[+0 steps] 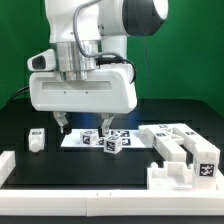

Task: Assemble chair

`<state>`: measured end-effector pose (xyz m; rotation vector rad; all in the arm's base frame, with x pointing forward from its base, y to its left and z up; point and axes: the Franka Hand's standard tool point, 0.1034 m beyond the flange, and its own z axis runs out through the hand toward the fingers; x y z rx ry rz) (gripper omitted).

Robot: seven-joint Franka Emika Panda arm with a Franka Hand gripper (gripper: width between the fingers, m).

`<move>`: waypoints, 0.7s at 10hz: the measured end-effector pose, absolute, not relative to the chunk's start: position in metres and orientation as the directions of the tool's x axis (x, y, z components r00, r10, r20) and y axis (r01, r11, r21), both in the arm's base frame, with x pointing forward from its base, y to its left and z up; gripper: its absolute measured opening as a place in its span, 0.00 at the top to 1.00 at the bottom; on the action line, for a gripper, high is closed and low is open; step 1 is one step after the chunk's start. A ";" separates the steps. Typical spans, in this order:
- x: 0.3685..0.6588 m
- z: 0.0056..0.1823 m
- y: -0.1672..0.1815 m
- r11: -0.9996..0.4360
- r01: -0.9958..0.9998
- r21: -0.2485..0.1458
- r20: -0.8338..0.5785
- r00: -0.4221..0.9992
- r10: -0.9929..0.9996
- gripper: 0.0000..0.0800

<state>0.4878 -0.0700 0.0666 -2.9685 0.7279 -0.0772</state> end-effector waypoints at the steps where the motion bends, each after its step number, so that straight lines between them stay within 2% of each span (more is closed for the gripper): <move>1: 0.485 0.065 -0.072 -0.887 -0.453 -0.093 0.026 0.889 -0.457 0.19; 2: 0.467 0.059 -0.081 -0.909 -0.406 -0.095 -0.006 0.913 -0.407 0.19; 3: 0.438 0.055 -0.099 -0.921 -0.367 -0.127 -0.109 0.929 -0.355 0.19; 5: 0.408 0.052 -0.138 -0.942 -0.323 -0.091 -0.113 0.943 -0.313 0.19; 6: 0.400 0.053 -0.156 -0.964 -0.263 -0.046 -0.023 0.965 -0.262 0.19; 7: 0.396 0.051 -0.153 -0.958 -0.282 -0.046 -0.034 0.959 -0.281 0.19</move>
Offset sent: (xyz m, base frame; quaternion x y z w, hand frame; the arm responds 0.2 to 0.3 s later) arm -0.0897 -0.0734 -0.0085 -0.0605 -0.1228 -0.1068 0.9848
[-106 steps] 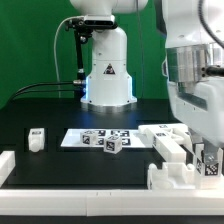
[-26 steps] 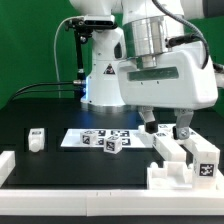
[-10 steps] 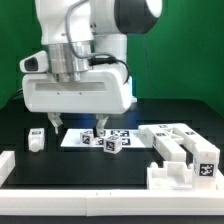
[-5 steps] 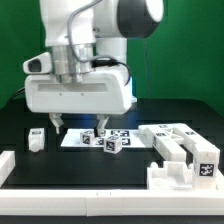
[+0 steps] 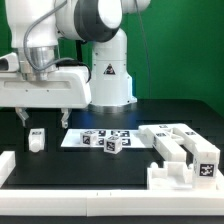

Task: Assemble chair

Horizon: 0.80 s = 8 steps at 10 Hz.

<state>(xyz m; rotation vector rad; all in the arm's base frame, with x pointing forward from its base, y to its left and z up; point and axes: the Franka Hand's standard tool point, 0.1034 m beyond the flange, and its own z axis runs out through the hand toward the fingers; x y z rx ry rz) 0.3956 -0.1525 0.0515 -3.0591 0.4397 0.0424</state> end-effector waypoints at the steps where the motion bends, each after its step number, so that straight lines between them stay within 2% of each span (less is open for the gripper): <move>1: 0.397 0.051 -0.153 -0.959 -0.281 -0.044 -0.033 0.959 -0.280 0.19; 2: 0.397 0.050 -0.156 -0.968 -0.248 -0.033 -0.028 0.969 -0.247 0.19; 3: 0.392 0.044 -0.163 -0.993 -0.114 -0.005 -0.025 0.993 -0.114 0.19; 5: 0.366 0.028 -0.187 -0.999 0.049 0.017 -0.054 0.997 0.049 0.19; 6: 0.361 0.018 -0.186 -0.995 0.100 0.024 -0.073 0.992 0.098 0.19; 8: 0.359 0.011 -0.177 -0.996 0.087 0.023 -0.084 0.993 0.084 0.19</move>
Offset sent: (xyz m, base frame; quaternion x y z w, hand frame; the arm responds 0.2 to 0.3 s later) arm -0.0318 -0.0390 -0.0200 -0.0102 -0.0048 -0.2002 0.9797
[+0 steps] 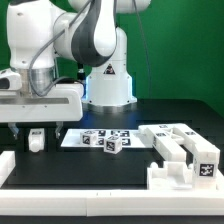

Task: Assemble chair

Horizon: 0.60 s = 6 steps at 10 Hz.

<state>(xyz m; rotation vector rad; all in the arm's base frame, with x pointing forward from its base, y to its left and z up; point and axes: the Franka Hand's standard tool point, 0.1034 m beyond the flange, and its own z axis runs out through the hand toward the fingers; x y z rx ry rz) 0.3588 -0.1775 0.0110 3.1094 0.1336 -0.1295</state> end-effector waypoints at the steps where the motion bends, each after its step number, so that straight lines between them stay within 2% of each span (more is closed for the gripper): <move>1: 0.359 0.010 -0.173 -0.997 0.074 0.022 -0.084 0.994 0.072 0.19; 3: 0.358 0.010 -0.179 -0.998 0.059 0.023 -0.081 0.995 0.057 0.19; 5: 0.358 0.010 -0.179 -0.997 0.073 0.023 -0.083 0.994 0.071 0.51; 6: 0.358 0.010 -0.179 -0.997 0.079 0.022 -0.084 0.993 0.077 0.51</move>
Offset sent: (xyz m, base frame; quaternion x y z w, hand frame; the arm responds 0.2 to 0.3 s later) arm 0.0000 0.0000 0.0000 0.0000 0.0000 -0.0650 0.9979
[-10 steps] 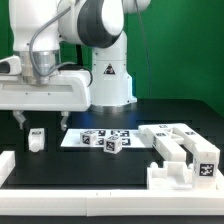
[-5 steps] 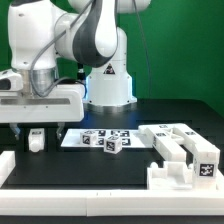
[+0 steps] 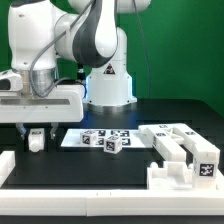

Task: Assemble chair

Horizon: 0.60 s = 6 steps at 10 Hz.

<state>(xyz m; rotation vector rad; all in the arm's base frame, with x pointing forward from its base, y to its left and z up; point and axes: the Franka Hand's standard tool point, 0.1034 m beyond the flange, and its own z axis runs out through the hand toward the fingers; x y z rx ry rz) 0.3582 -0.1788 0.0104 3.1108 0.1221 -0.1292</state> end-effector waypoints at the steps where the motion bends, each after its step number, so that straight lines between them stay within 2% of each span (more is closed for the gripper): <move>1: 0.369 0.016 -0.175 -0.966 0.257 0.003 -0.093 0.962 0.256 0.65; 2: 0.383 0.022 -0.162 -0.914 0.406 0.003 -0.084 0.911 0.404 0.65; 4: 0.395 0.023 -0.139 -0.831 0.556 -0.015 -0.079 0.828 0.555 0.65; 6: 0.397 0.024 -0.134 -0.725 0.688 -0.015 -0.079 0.722 0.687 0.65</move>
Offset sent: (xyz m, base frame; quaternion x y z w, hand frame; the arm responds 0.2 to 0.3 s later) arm 0.0370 0.0621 0.0063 0.0262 0.0125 -0.2961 0.9547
